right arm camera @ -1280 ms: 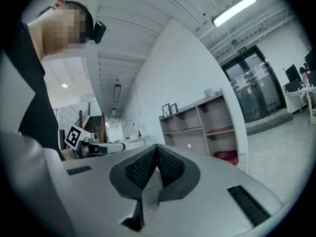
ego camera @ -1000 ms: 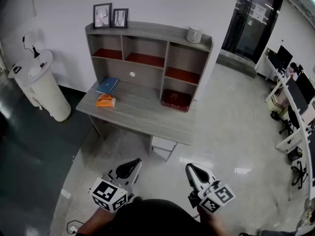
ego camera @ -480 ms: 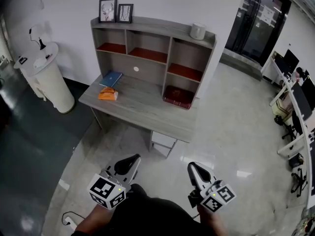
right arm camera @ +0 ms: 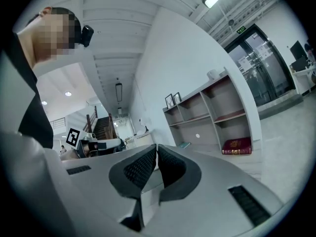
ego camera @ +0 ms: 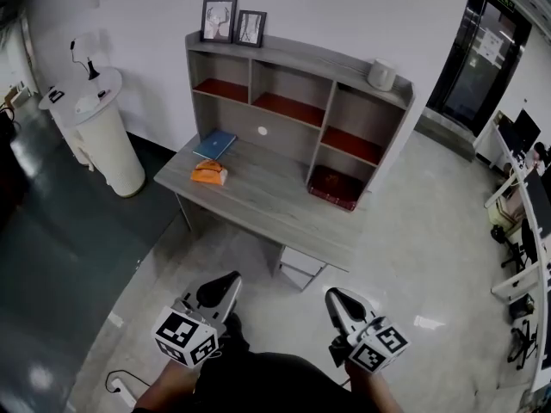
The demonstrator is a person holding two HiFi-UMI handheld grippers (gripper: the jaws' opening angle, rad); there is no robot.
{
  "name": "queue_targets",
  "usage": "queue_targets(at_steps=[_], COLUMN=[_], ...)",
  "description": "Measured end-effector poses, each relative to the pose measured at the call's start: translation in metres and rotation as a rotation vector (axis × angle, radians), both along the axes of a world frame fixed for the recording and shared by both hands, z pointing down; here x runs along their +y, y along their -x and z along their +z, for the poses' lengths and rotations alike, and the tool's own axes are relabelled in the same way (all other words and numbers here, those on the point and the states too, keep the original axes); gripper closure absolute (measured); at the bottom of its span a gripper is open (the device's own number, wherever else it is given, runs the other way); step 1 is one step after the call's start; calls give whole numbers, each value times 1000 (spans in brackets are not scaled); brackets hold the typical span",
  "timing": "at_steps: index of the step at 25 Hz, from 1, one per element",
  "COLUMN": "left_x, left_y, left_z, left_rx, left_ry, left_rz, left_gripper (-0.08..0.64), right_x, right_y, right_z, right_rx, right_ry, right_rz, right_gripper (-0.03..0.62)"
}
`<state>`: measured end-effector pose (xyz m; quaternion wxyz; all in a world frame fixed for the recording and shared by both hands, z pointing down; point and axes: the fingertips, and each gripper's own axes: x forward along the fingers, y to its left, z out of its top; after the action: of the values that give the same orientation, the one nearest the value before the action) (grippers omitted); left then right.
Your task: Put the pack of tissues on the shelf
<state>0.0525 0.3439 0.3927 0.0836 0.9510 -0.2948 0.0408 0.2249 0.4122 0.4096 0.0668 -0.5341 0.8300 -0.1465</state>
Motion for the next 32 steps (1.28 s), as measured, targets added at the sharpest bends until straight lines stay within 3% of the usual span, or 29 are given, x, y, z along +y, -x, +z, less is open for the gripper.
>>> queue_targets(at_steps=[12, 20, 32], left_x=[-149, -217, -286], left_y=[80, 137, 140], left_z=[2, 11, 22], left_rx=[12, -2, -18], left_ry=[-8, 22, 65], left_rz=[-50, -99, -101], left_gripper=[537, 537, 537], right_x=[-177, -253, -331], right_y=[95, 154, 173], right_z=[-12, -13, -3], right_rx=[43, 29, 6], right_ry=[-2, 20, 49], right_rz=[-119, -191, -257], right_gripper=[572, 572, 572])
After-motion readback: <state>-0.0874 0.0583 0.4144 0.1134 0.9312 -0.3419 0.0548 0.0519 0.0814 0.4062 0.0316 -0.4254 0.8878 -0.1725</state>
